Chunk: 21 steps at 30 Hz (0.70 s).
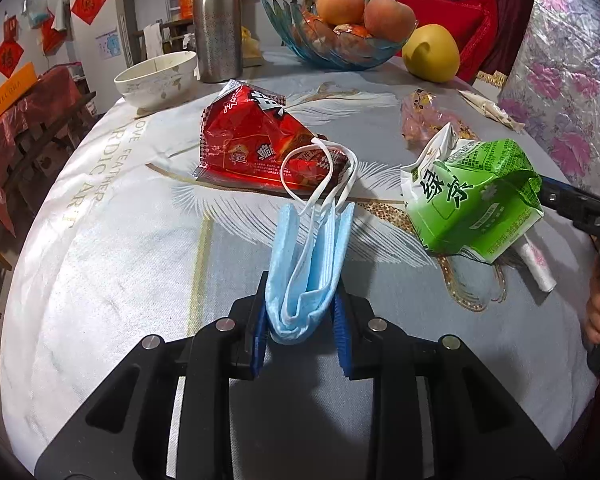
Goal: Collect trash
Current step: 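Grasp the blue face mask with the left tool while the right tool grasps the white medicine box, then carry the mask and box with both tools over the red wastebasket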
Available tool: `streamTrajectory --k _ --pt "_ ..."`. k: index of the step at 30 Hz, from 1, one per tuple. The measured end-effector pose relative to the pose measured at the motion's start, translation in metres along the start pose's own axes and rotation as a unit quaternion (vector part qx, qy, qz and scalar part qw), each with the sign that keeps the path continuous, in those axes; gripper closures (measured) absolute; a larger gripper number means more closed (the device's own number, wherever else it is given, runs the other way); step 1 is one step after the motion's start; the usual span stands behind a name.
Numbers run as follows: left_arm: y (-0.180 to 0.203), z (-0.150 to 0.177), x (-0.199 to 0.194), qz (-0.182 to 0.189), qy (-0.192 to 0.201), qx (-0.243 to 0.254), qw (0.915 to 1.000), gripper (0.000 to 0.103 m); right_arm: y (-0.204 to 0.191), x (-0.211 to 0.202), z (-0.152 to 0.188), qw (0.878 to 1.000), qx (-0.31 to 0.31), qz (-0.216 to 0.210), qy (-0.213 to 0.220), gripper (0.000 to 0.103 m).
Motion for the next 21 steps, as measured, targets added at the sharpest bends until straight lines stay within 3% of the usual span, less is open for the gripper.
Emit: streamTrajectory --k 4,5,6,7,12,21 --pt "-0.001 -0.001 0.0 0.006 0.001 -0.005 1.0 0.073 -0.009 0.014 0.004 0.999 -0.039 0.0 -0.017 0.031" --pt "-0.001 -0.001 0.0 0.008 0.001 -0.006 1.0 0.073 -0.01 0.019 0.006 0.999 -0.042 -0.001 -0.031 0.034" --pt "-0.001 -0.001 0.0 0.008 0.001 -0.005 1.0 0.073 -0.011 0.024 0.008 0.998 -0.042 -0.01 -0.044 0.045" --pt "-0.001 -0.001 0.0 0.009 0.001 -0.004 0.9999 0.073 -0.01 0.024 0.008 0.998 -0.031 -0.02 -0.045 0.045" --pt "-0.001 -0.002 -0.001 0.032 0.006 -0.01 0.9994 0.075 -0.003 -0.011 0.004 0.999 0.005 -0.034 0.025 0.046" --pt "-0.008 0.001 -0.038 0.018 0.045 -0.024 0.9986 0.075 -0.014 -0.073 0.001 0.992 0.025 -0.079 0.099 0.046"
Point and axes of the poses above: each gripper's, at about its wrist camera, not at the fingertips, and x roughly the way its jaws point, y to its right, z to its underside, the point moved 7 cm from there along x, roughly the way its jaws point, and after that the axes turned 8 degrees about x, right-handed, at the moved point
